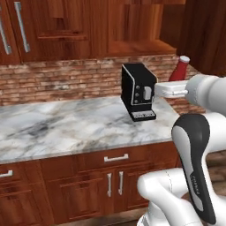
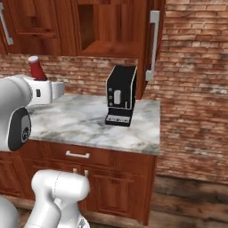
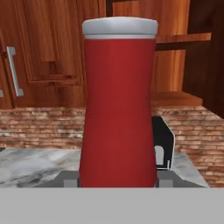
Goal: Take 2 condiments from the cabinet and move them on the counter near the stove.Make sure the condiments are lined up with each other, next to each other.
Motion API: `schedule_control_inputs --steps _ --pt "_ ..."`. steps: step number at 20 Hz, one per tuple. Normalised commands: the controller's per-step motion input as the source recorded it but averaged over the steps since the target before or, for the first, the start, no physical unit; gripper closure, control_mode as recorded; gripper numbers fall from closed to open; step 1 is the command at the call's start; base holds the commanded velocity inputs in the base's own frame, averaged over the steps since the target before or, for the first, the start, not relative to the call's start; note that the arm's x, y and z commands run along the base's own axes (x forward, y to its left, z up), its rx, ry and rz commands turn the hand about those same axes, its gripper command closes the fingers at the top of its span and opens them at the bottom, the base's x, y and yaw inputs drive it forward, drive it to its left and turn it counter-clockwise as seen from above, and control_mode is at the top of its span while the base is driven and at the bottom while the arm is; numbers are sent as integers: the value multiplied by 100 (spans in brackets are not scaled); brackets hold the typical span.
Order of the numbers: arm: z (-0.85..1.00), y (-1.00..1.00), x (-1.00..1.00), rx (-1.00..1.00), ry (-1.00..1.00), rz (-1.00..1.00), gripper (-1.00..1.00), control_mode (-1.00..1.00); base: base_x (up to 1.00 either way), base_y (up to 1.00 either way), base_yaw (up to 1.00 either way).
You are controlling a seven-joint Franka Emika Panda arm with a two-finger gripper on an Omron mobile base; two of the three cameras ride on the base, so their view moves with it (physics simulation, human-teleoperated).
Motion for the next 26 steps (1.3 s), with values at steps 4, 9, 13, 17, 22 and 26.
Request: schedule_control_inputs --steps 4,9,13,17,22,26 --pt "0 0 0 0 0 0 100 100 0 100 0" --pt "0 0 0 0 0 0 100 100 0 100 0" --pt "0 0 0 0 0 0 100 100 -3 100 0" --pt "0 0 0 0 0 0 100 100 -2 100 -2" --pt "0 0 0 0 0 0 100 100 0 100 -2" --pt "0 0 0 0 0 0 100 100 0 94 0"
